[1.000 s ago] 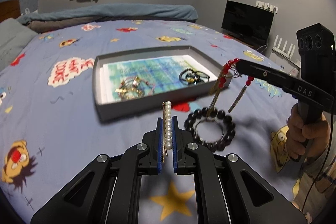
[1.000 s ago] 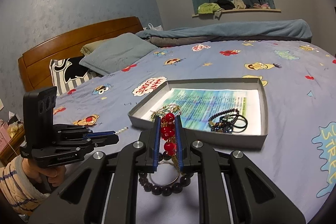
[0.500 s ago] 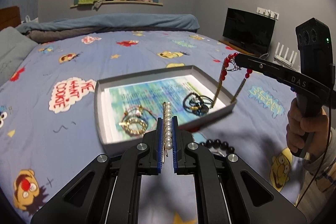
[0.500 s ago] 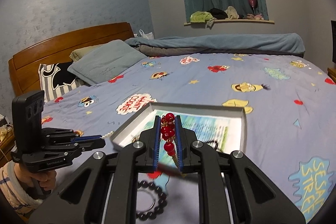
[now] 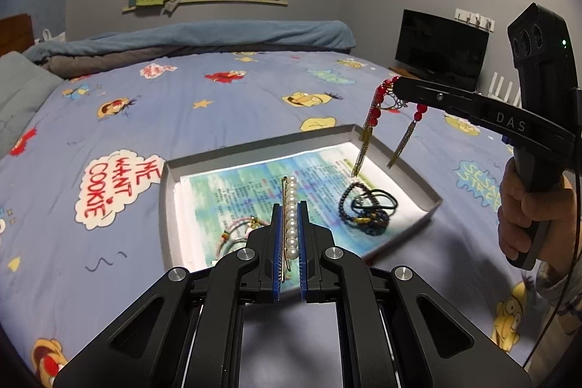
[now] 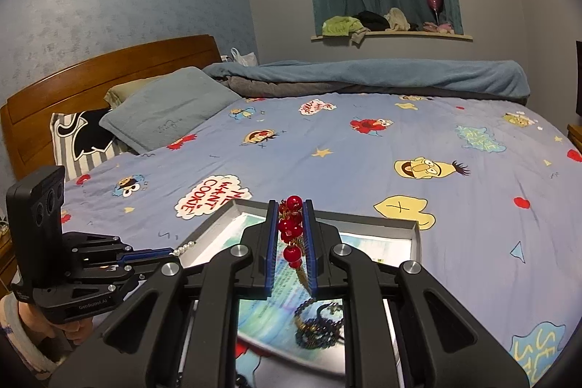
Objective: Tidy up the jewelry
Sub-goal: 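Carry the pearl pin and red-bead bracelet into the grey box, opening both grippers, then move the left gripper back over the black bead bracelet beside the box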
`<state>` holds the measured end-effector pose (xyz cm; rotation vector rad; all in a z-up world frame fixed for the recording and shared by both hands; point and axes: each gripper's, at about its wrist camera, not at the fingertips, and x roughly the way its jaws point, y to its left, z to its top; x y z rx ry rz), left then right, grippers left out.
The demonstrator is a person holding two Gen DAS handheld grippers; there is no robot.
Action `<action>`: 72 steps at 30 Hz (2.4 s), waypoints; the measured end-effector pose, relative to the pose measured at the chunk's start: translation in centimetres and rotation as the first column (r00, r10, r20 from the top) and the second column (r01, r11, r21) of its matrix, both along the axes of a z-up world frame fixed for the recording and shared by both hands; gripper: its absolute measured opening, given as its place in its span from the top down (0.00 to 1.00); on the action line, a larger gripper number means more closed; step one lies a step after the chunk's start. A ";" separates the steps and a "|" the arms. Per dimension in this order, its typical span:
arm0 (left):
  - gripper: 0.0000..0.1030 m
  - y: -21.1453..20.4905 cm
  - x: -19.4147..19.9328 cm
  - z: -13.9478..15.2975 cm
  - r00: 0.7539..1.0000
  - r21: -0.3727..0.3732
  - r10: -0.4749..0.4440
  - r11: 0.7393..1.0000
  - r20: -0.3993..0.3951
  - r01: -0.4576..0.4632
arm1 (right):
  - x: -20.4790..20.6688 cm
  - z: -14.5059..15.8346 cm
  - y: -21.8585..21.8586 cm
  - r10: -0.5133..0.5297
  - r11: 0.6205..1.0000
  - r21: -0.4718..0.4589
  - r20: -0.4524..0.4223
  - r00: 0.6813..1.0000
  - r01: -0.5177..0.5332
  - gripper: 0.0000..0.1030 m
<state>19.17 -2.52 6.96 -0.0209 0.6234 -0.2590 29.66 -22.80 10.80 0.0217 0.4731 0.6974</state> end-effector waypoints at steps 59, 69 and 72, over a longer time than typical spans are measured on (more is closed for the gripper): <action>0.48 -2.3 -6.1 -6.9 0.993 -0.071 -0.025 0.997 -0.112 0.017 | -7.5 -9.2 -3.1 -0.048 0.999 -0.029 -0.140 0.989 0.044 0.52; 0.81 -4.0 -5.1 -8.1 0.981 -0.078 -0.086 0.994 -0.175 0.073 | -8.4 -10.6 -3.0 -0.038 0.999 -0.025 -0.168 0.985 0.034 0.51; 0.82 -3.9 -5.8 -7.5 0.987 -0.089 -0.087 0.993 -0.134 0.075 | -8.2 -10.7 -3.3 -0.040 0.999 -0.011 -0.178 0.983 0.038 0.51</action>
